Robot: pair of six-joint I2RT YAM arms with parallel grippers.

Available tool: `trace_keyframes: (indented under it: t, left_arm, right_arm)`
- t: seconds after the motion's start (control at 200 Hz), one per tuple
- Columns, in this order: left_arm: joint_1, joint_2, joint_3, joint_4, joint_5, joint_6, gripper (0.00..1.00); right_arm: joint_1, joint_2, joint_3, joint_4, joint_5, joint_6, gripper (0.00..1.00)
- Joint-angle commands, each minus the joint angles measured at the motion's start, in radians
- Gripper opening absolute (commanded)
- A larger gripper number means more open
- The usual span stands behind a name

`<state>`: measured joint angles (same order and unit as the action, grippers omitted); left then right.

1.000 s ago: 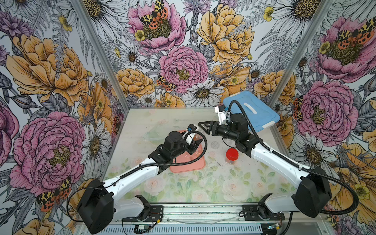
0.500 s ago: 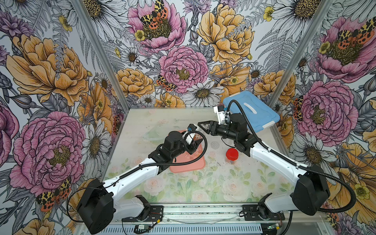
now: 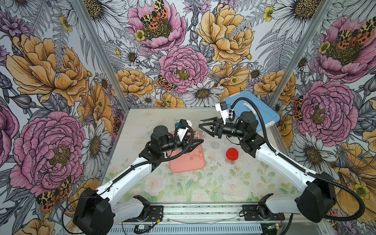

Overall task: Pour the candies out of the jar
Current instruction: Unscrew the lid from the jar.

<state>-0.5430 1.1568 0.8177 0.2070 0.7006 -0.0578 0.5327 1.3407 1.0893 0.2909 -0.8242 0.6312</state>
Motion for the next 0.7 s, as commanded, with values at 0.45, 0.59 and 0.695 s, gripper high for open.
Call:
trace_keyframes:
  t: [0.45,0.59,0.695]
  left_arm:
    - [-0.133,0.001,0.007,-0.107,-0.502,0.162,0.00]
    - [-0.156,0.024,0.029,-0.124,-0.588,0.182,0.00]
    - [-0.170,0.038,0.039,-0.135,-0.625,0.194,0.00]
  right_arm:
    - [-0.067,-0.085,0.035,-0.275,0.376,0.058,0.89]
    - [-0.039,-0.060,0.025,-0.249,0.392,0.105,0.88]
    - [-0.011,-0.042,0.029,-0.260,0.409,0.108,0.87]
